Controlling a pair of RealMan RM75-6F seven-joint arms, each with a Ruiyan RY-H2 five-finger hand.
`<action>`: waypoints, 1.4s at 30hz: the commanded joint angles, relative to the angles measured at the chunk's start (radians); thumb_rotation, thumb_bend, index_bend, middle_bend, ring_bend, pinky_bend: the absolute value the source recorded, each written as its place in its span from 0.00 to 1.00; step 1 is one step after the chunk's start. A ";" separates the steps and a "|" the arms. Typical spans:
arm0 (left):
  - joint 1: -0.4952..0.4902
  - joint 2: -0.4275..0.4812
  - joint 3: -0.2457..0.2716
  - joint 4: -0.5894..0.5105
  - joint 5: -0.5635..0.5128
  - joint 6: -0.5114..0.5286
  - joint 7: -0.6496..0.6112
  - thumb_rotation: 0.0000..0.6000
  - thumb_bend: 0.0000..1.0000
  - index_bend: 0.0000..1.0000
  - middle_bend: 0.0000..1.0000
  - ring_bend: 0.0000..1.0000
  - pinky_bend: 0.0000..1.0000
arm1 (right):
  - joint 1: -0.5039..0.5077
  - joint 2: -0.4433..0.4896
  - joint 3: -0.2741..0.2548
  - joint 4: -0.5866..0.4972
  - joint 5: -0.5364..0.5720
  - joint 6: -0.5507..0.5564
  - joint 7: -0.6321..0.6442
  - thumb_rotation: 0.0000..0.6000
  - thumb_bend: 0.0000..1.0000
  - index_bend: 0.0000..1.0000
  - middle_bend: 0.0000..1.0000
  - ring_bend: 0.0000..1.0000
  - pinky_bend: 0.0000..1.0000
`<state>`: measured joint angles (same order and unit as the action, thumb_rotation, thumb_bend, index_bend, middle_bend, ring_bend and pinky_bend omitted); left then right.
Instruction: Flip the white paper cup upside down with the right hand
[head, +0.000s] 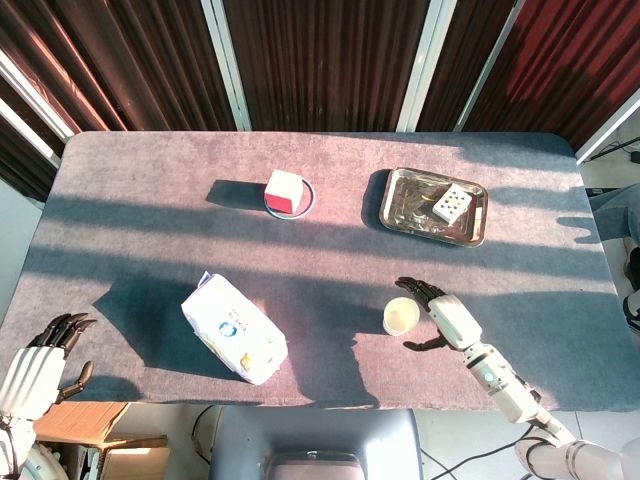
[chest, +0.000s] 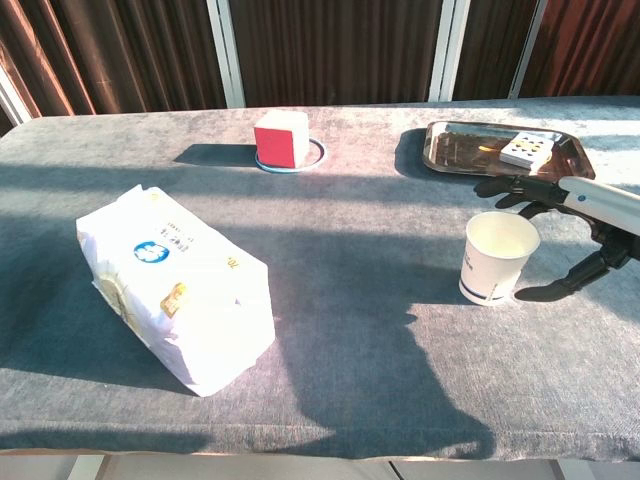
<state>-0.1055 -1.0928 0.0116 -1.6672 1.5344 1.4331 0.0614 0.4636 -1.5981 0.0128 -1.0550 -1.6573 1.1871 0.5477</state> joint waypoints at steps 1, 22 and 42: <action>-0.001 0.000 0.004 0.000 0.009 -0.002 0.001 1.00 0.42 0.22 0.15 0.11 0.34 | 0.005 -0.017 0.000 0.016 0.004 0.004 0.001 1.00 0.20 0.29 0.24 0.24 0.38; -0.007 0.003 0.010 -0.006 0.007 -0.018 0.007 1.00 0.42 0.22 0.15 0.11 0.34 | -0.015 -0.069 0.020 0.108 -0.032 0.225 -0.143 1.00 0.20 0.58 0.46 0.52 0.65; -0.012 0.007 0.008 -0.013 -0.008 -0.035 0.008 1.00 0.42 0.22 0.15 0.11 0.34 | 0.006 0.228 0.086 -0.541 0.319 -0.109 -1.574 1.00 0.20 0.54 0.46 0.43 0.59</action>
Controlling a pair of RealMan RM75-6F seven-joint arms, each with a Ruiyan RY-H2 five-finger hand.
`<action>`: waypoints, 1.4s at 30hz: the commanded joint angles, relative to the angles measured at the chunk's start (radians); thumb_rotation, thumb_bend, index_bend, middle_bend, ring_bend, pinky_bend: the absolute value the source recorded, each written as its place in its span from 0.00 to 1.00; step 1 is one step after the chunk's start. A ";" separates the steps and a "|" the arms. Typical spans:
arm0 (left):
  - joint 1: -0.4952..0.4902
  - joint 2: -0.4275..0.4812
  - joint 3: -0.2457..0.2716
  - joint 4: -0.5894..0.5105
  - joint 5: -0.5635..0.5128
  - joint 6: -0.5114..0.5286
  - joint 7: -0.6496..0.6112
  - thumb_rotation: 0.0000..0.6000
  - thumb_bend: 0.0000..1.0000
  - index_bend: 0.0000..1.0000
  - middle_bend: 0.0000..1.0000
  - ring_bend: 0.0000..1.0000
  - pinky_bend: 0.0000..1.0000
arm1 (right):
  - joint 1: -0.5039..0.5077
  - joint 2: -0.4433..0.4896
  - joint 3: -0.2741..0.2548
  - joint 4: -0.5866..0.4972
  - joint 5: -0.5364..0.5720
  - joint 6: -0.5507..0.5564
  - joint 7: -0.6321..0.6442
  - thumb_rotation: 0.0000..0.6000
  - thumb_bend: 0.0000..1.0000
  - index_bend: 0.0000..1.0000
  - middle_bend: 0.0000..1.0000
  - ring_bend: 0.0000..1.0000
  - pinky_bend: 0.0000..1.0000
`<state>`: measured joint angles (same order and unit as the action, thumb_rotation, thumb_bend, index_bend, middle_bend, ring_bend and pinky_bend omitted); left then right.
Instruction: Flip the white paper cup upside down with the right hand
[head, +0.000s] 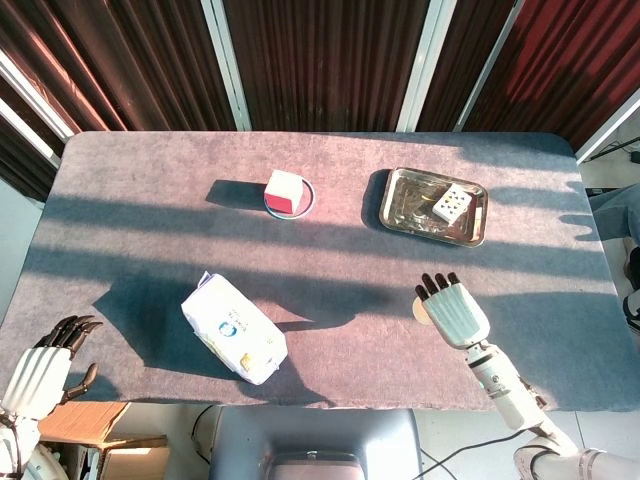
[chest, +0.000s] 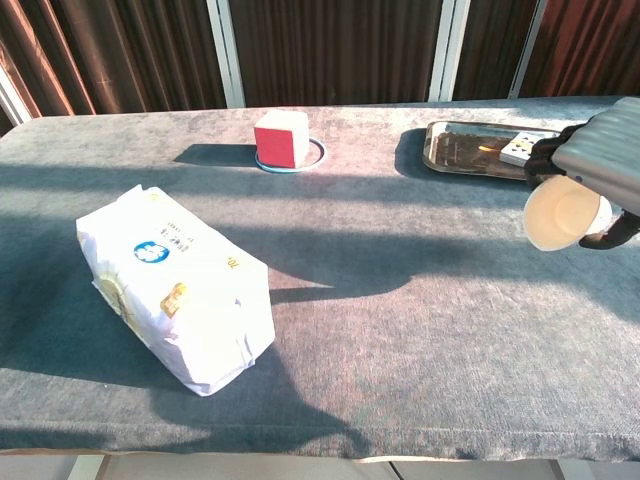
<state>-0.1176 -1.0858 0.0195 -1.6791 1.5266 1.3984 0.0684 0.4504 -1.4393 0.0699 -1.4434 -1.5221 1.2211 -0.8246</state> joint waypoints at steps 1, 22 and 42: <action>0.000 0.001 0.000 -0.001 0.000 0.001 0.000 1.00 0.42 0.22 0.15 0.11 0.34 | 0.024 0.065 0.028 -0.151 0.200 -0.154 -0.207 1.00 0.20 0.53 0.46 0.41 0.58; 0.002 0.002 0.002 -0.002 0.004 0.004 -0.001 1.00 0.42 0.22 0.15 0.11 0.34 | 0.060 0.035 -0.023 -0.001 0.148 -0.196 0.140 1.00 0.20 0.21 0.19 0.17 0.43; 0.000 0.000 0.005 -0.003 0.006 0.001 0.010 1.00 0.42 0.22 0.15 0.11 0.34 | 0.100 -0.072 -0.036 0.303 0.053 -0.194 0.442 1.00 0.32 0.54 0.35 0.40 0.61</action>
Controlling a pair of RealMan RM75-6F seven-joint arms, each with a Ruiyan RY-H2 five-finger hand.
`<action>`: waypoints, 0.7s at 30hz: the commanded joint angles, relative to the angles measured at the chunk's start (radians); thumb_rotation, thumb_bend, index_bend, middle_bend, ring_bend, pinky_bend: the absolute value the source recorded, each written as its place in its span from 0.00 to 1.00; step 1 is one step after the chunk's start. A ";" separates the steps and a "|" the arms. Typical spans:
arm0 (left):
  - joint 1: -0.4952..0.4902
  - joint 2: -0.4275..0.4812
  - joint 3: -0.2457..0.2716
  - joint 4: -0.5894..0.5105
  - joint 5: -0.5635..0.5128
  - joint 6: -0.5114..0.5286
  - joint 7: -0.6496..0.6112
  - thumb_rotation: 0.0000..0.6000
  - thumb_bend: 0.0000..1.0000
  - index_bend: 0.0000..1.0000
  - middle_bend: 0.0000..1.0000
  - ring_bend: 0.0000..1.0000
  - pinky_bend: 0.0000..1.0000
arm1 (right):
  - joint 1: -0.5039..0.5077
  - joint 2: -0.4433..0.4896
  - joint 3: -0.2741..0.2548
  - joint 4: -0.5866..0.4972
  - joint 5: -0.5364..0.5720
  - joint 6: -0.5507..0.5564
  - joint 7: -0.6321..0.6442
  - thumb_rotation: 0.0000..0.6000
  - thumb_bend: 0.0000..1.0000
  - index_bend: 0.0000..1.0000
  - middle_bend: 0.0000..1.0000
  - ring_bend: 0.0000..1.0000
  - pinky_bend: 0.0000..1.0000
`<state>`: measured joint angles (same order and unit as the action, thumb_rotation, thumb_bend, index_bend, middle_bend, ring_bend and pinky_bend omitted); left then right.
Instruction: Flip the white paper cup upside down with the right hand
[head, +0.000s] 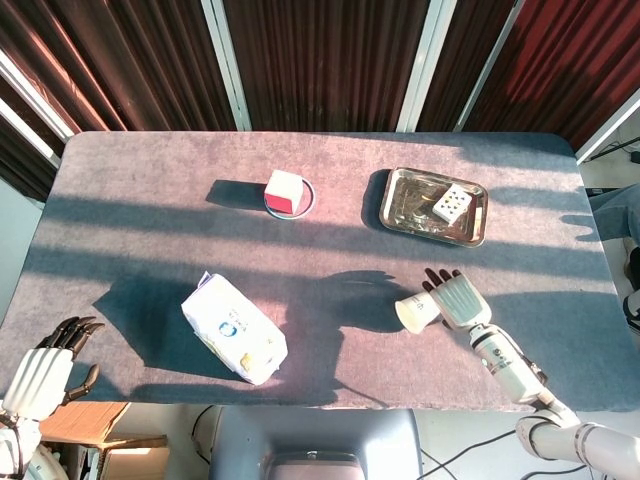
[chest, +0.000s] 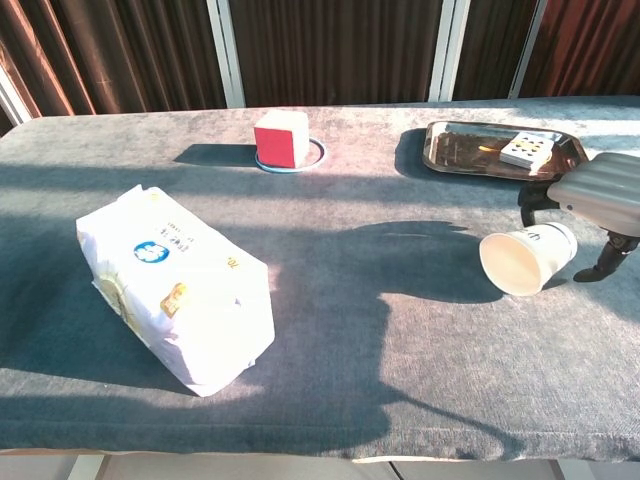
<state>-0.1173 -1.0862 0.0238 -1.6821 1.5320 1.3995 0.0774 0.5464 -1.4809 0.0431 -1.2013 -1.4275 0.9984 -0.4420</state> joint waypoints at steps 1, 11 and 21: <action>0.000 0.000 0.001 -0.001 0.001 0.000 0.001 1.00 0.42 0.22 0.15 0.11 0.34 | 0.004 -0.037 -0.012 0.077 -0.053 0.040 0.073 1.00 0.33 0.55 0.36 0.41 0.62; 0.000 0.000 0.002 -0.002 0.002 0.000 0.003 1.00 0.42 0.22 0.15 0.11 0.34 | -0.004 -0.086 -0.028 0.206 -0.161 0.183 0.167 1.00 0.41 0.62 0.41 0.47 0.66; 0.000 0.002 0.002 -0.004 0.003 0.000 -0.001 1.00 0.42 0.22 0.15 0.11 0.34 | 0.022 -0.019 -0.052 0.232 -0.436 0.462 -0.396 1.00 0.43 0.62 0.42 0.47 0.66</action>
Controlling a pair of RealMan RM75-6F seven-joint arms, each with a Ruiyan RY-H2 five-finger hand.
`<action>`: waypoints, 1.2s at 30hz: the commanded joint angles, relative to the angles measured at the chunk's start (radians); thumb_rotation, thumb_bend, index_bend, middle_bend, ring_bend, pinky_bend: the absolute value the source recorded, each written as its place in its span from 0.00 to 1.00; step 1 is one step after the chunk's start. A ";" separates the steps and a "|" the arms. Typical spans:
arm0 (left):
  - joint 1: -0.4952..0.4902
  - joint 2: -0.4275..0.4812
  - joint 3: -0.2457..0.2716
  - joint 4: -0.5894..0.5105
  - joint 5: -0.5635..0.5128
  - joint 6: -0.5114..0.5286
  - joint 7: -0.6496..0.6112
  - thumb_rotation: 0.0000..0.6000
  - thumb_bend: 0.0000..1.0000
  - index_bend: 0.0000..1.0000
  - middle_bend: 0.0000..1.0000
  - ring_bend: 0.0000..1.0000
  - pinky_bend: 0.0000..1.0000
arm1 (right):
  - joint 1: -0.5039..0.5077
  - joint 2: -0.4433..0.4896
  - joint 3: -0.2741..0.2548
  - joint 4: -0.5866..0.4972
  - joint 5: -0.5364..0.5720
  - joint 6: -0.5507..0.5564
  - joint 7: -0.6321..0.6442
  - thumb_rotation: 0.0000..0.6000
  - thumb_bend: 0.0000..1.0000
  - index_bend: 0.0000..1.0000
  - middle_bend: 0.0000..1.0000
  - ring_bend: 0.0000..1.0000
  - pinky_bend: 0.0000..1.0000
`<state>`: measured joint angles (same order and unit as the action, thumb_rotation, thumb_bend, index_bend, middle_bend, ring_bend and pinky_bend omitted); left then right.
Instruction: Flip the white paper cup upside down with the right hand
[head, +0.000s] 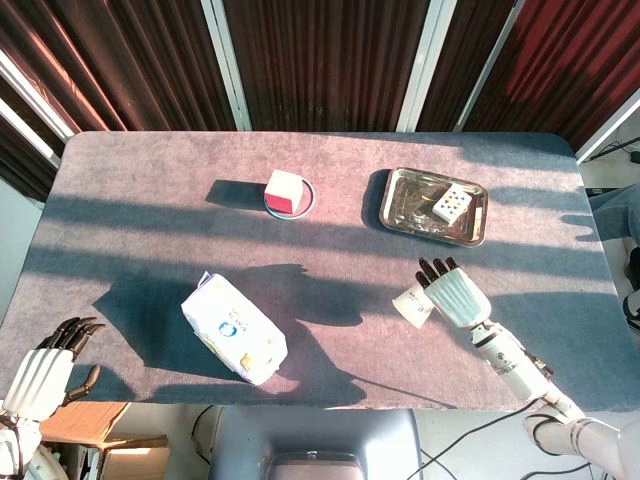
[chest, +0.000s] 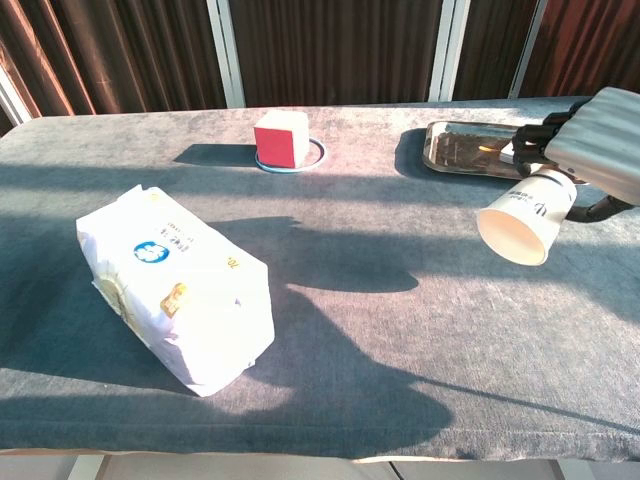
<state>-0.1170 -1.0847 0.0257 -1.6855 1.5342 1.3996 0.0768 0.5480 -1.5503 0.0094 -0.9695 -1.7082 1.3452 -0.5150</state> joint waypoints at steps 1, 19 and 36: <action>0.000 0.000 0.000 0.000 0.001 0.000 0.000 1.00 0.42 0.22 0.15 0.11 0.34 | 0.025 0.065 -0.023 -0.014 -0.175 0.114 -0.379 1.00 0.43 0.63 0.42 0.47 0.66; -0.002 -0.002 0.000 0.000 -0.002 -0.003 0.003 1.00 0.42 0.22 0.15 0.11 0.34 | 0.029 0.111 -0.021 -0.129 -0.131 -0.186 -0.829 1.00 0.46 0.64 0.42 0.43 0.62; 0.001 0.000 0.000 0.001 0.003 0.004 -0.004 1.00 0.42 0.22 0.15 0.11 0.34 | -0.003 0.050 -0.015 -0.078 -0.089 -0.184 -0.779 1.00 0.46 0.42 0.40 0.31 0.53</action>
<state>-0.1163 -1.0843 0.0260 -1.6849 1.5368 1.4032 0.0732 0.5478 -1.4984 -0.0071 -1.0485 -1.7985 1.1578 -1.2973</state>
